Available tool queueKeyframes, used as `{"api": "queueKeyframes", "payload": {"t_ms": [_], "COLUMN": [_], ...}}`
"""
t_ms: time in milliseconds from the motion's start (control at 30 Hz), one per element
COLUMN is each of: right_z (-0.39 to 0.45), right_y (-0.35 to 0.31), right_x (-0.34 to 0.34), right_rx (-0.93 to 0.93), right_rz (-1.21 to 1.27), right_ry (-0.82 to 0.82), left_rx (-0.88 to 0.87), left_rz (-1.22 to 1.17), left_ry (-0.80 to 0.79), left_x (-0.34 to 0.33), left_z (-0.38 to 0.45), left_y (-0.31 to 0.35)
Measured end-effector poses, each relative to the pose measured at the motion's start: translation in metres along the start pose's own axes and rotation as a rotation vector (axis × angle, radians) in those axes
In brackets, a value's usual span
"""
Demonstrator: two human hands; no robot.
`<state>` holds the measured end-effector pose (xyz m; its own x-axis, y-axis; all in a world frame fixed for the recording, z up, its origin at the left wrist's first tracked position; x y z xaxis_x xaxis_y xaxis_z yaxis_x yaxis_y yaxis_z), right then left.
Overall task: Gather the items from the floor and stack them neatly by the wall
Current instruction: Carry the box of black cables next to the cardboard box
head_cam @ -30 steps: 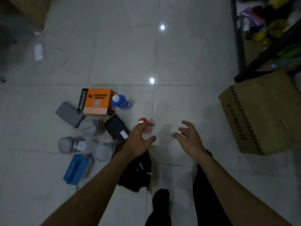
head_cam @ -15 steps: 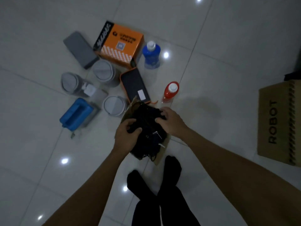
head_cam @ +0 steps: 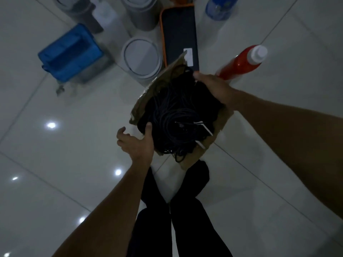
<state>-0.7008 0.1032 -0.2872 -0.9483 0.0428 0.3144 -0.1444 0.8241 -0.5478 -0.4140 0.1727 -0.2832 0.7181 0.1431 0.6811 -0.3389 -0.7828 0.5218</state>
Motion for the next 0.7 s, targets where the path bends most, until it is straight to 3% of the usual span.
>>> {"api": "queueKeyframes", "payload": {"t_ms": [67, 167, 367, 700], "right_z": [0.009, 0.022, 0.029, 0.008], "right_y": [0.006, 0.021, 0.032, 0.04], "right_x": [0.003, 0.007, 0.0, -0.011], "right_rx": [-0.108, -0.174, -0.181, -0.156], "right_rz": [0.145, 0.165, 0.076, 0.144], "right_ry": [-0.071, -0.097, -0.095, -0.138], "left_rx": [0.138, 0.295, 0.421, 0.334], "left_rz": [-0.118, -0.22, -0.416, -0.435], "left_ry": [-0.117, -0.255, -0.532, -0.477], "left_x": [-0.009, -0.022, -0.039, -0.035], "left_z": [0.007, 0.009, 0.014, 0.017], "left_y": [-0.01, -0.02, -0.032, -0.04]}}
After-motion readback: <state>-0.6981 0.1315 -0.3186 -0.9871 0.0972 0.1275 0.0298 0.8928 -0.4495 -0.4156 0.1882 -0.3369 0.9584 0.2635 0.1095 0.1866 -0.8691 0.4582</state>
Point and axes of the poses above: each hand's wrist, its own z-axis towards the middle knuckle, its own x-axis out of the back of the hand, y = z × x, the point moved 2 cm from there along z, towards the middle knuckle, and after that the axes turned 12 degrees about y, right-handed, at the moved point
